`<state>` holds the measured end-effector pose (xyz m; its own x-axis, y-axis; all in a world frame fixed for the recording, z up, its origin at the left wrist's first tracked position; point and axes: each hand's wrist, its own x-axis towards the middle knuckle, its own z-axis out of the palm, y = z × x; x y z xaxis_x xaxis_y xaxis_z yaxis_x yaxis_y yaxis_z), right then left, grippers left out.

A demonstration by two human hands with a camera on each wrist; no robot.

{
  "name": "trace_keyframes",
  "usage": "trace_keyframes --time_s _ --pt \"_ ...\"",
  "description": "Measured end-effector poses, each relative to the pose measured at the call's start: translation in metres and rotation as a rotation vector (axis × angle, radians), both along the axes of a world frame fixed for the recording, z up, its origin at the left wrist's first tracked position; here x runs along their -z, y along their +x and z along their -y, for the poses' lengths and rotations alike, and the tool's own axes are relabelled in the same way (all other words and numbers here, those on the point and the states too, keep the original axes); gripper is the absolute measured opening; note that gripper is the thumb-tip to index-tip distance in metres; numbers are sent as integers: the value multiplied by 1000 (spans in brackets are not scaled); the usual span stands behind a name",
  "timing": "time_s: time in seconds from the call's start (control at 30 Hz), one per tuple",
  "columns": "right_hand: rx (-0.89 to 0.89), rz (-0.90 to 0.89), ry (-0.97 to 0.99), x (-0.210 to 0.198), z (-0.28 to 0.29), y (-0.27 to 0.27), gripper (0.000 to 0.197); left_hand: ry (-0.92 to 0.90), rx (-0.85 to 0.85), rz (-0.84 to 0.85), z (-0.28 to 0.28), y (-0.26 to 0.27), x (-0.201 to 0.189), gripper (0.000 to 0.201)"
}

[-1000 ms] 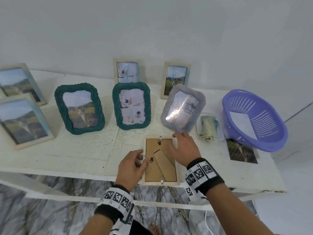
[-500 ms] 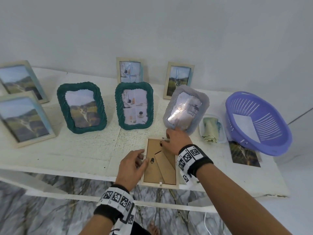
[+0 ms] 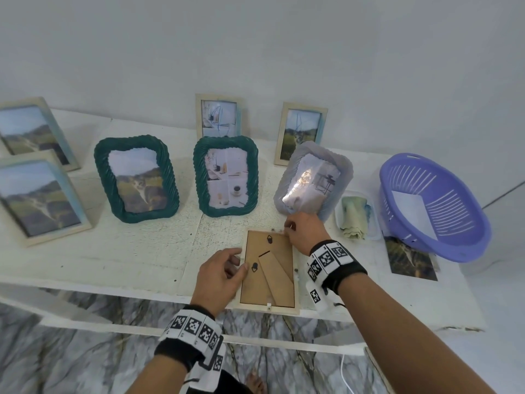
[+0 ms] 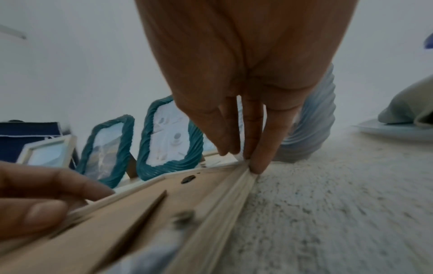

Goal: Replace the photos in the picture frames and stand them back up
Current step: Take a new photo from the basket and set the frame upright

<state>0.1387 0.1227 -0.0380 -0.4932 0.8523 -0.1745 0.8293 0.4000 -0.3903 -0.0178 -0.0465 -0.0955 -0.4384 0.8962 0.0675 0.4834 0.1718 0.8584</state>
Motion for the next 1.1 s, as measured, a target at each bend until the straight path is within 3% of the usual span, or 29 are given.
trace_keyframes --time_s 0.2,0.33,0.47,0.67,0.9,1.0,1.1 --pt "-23 -201 161 -3 56 20 27 -5 8 43 -2 -1 -1 34" --pt "-131 -156 153 -1 114 35 16 9 16 18 0 -1 1 34" --pt "-152 -116 248 17 147 42 25 14 21 -6 0 -1 1 34" --pt "-78 -82 313 29 162 36 22 10 15 21 -1 -1 0 34" --pt "-208 -66 355 31 165 33 2 5 10 16 -1 -1 0 34" --pt "-245 -23 362 29 166 34 14 2 7 19 -1 -1 -1 34" --pt "-225 -84 344 24 164 37 8 13 7 21 0 0 -1 33"
